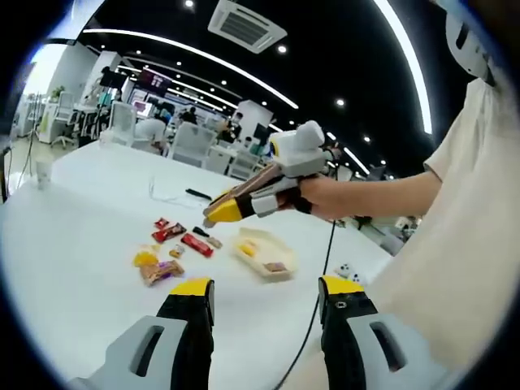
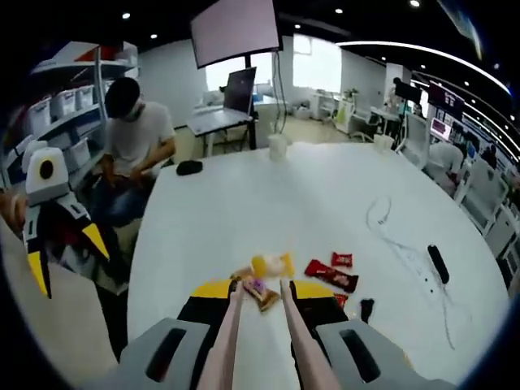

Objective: Place the target food into the container with the food tongs after gripping and lifting it, then release it inside without dropping or visibly crushing the food.

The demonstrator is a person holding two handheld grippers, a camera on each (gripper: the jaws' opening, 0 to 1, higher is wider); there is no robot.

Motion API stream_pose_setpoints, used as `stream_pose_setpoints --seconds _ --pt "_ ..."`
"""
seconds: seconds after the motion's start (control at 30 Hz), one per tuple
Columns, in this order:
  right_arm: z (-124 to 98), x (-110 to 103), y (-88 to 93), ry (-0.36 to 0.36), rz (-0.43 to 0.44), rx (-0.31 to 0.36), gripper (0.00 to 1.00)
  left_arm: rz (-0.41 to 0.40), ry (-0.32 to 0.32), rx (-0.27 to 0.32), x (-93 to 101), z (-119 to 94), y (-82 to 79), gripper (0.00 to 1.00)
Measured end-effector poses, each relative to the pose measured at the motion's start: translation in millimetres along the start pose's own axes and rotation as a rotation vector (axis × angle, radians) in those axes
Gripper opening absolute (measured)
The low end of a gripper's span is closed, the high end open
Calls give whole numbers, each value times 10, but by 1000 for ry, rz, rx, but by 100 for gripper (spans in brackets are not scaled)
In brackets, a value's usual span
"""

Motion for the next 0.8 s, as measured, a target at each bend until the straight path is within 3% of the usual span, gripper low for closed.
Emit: stream_pose_setpoints --seconds 0.8 --pt "432 -85 -73 -75 -108 -119 25 -54 -75 31 -251 -226 54 52"
Point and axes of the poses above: the point that each gripper's makers call its tool centre point, and the gripper's own axes: z roughly forward along the fingers, x roughly to its right, y roughly out of its underside, the point moved 7 cm from there along -z, roughly backward along the fingers, and after that the axes turned 15 degrees about -x, right-handed, at the moved point
